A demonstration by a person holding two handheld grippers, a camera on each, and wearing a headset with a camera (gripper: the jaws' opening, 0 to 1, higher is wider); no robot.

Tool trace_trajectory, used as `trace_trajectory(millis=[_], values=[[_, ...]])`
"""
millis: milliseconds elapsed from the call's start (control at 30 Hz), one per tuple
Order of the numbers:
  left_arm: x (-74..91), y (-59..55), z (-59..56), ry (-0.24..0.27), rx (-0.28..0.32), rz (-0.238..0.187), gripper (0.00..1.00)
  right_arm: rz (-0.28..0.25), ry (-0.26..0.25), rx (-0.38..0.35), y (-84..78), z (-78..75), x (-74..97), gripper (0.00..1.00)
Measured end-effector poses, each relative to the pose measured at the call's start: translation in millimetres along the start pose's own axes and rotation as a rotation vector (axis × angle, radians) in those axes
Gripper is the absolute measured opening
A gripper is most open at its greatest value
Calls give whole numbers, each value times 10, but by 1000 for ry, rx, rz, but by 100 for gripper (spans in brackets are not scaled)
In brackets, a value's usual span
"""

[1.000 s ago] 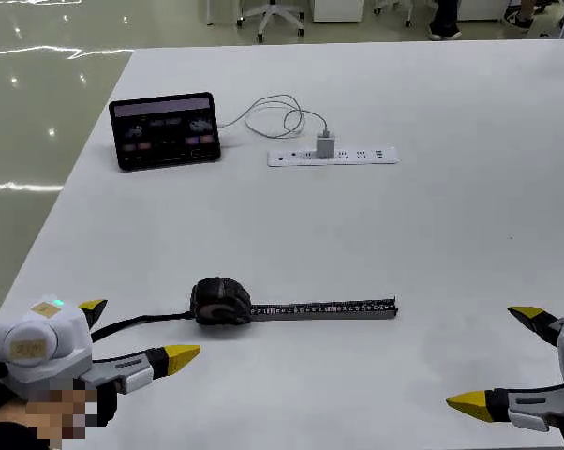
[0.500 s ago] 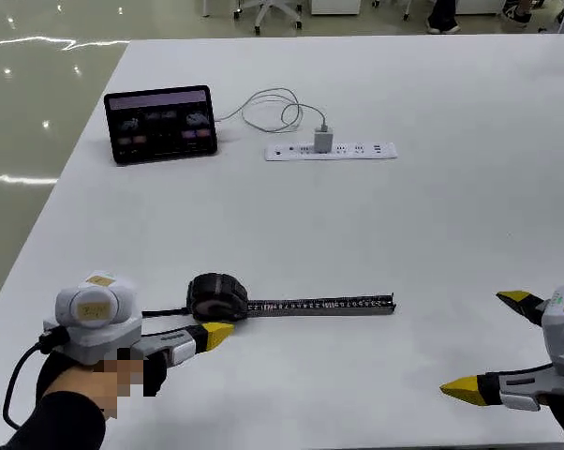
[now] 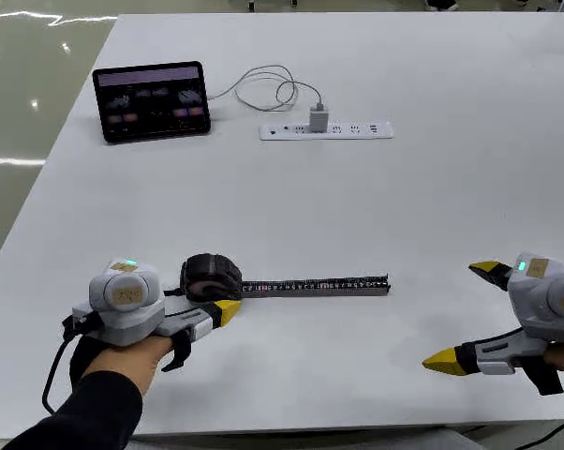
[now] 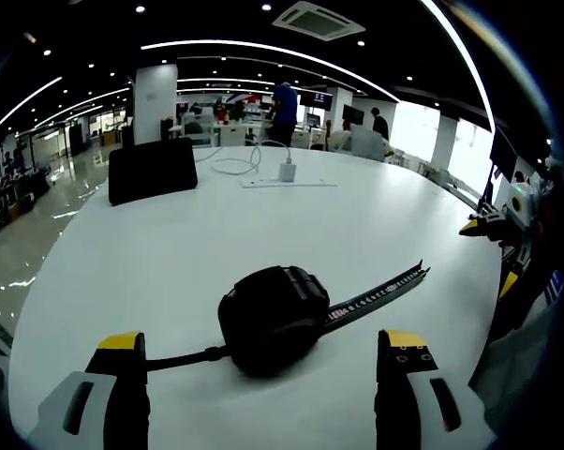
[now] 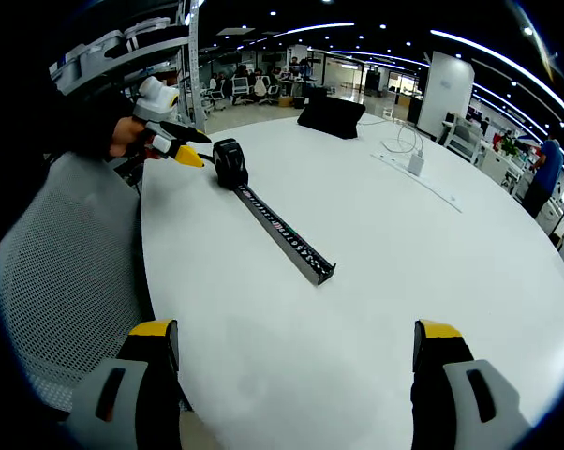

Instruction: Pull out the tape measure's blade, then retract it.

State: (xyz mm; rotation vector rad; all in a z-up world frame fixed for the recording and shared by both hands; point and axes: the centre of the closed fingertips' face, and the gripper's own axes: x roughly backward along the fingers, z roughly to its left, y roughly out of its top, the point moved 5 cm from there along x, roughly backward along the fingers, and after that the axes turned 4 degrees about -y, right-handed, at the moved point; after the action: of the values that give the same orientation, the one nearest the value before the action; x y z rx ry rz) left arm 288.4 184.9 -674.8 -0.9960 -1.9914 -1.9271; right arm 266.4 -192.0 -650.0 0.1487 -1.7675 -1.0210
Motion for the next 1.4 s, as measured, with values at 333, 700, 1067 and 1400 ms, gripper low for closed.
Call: trace_trajectory(millis=[333, 700, 1067, 1400], values=[[-198, 56, -58, 37, 62, -70, 94, 41, 54, 85, 98, -117, -301, 100], [-289, 112, -120, 52, 44, -129, 91, 119, 165, 228, 259, -232, -731, 87], [-364, 50, -138, 87, 19, -173, 100, 217, 275, 456, 304, -285, -1014, 50], [-394, -14, -121, 86, 21, -160, 100, 282, 336, 495, 275, -322, -1081, 31]])
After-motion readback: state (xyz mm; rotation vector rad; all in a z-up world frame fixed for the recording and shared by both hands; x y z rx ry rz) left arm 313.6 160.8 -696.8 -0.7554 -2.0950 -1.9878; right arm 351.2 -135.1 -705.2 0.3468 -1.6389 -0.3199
